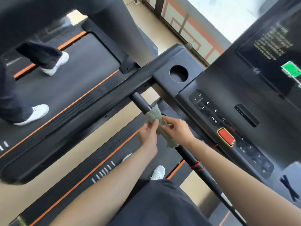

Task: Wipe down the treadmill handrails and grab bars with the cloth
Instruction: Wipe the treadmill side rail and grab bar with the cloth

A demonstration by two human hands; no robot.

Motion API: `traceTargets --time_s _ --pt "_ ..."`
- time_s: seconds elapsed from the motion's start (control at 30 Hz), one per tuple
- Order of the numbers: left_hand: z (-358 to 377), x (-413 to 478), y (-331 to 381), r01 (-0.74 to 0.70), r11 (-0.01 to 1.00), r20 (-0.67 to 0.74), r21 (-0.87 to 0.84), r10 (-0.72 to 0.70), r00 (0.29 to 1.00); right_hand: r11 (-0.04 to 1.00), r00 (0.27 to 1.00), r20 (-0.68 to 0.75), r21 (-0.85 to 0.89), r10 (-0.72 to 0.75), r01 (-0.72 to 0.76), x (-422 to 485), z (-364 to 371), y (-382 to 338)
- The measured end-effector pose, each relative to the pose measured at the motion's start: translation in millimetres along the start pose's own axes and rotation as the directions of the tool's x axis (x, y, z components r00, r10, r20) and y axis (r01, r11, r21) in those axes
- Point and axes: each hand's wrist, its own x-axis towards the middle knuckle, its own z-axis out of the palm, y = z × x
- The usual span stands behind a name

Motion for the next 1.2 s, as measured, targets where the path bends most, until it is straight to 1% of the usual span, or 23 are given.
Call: traceTargets --time_s 0.13,0.23,0.3,0.37,0.47,0.53,0.6,0.7,0.8,0.87,0.93,1.0,1.13,1.2 --pt "-3 23 23 -0.075 0.996 -0.047 -0.038 0.073 0.996 0.999 1.0 -0.005 -0.042 -0.007 0.007 33 3 -20" --pt "-5 35 36 -0.098 0.994 -0.114 -0.042 0.092 0.989 0.999 1.0 0.012 -0.048 -0.014 0.015 57 4 -35" --pt "-5 41 42 -0.108 0.993 -0.158 -0.055 0.098 0.983 0.999 1.0 -0.014 -0.047 -0.02 0.019 71 4 -46" --pt "-6 48 48 -0.11 0.99 -0.217 -0.094 0.087 0.972 0.999 0.998 -0.059 -0.033 -0.029 0.027 81 4 -59" --pt "-2 58 64 -0.109 0.979 -0.305 -0.174 0.052 0.951 0.998 0.995 -0.081 -0.023 -0.059 0.057 95 7 -75" --pt "0 64 73 -0.09 0.969 -0.325 -0.229 0.011 0.946 0.997 0.991 -0.106 -0.029 -0.08 0.077 102 9 -84" --pt "2 68 79 -0.054 0.964 -0.299 -0.262 -0.028 0.954 0.998 0.985 -0.164 0.016 -0.062 0.066 109 10 -92" --pt "3 71 82 0.033 0.96 -0.211 -0.276 -0.094 0.973 0.99 0.975 -0.218 0.144 0.047 -0.015 116 11 -99" --pt "0 72 84 0.07 0.962 -0.131 -0.264 -0.107 0.986 0.973 0.977 -0.18 0.219 0.116 -0.075 123 13 -96" --pt "-5 70 82 0.066 0.965 -0.067 -0.255 -0.086 0.994 0.969 0.983 -0.144 0.235 0.117 -0.081 124 10 -93" --pt "-8 68 80 0.07 0.966 -0.025 -0.25 -0.078 0.997 0.973 0.99 -0.1 0.219 0.102 -0.078 122 4 -92" --pt "-11 69 78 0.08 0.972 -0.031 -0.22 -0.089 0.996 0.982 0.995 -0.049 0.172 0.093 -0.083 118 0 -89" --pt "-14 74 74 0.144 0.977 -0.063 -0.154 -0.156 0.986 0.999 1.0 0.004 -0.052 0.018 -0.017 104 -2 -87" --pt "-15 73 71 0.181 0.975 -0.061 -0.128 -0.19 0.98 0.992 0.999 0.042 -0.126 0.013 -0.007 94 -3 -83"
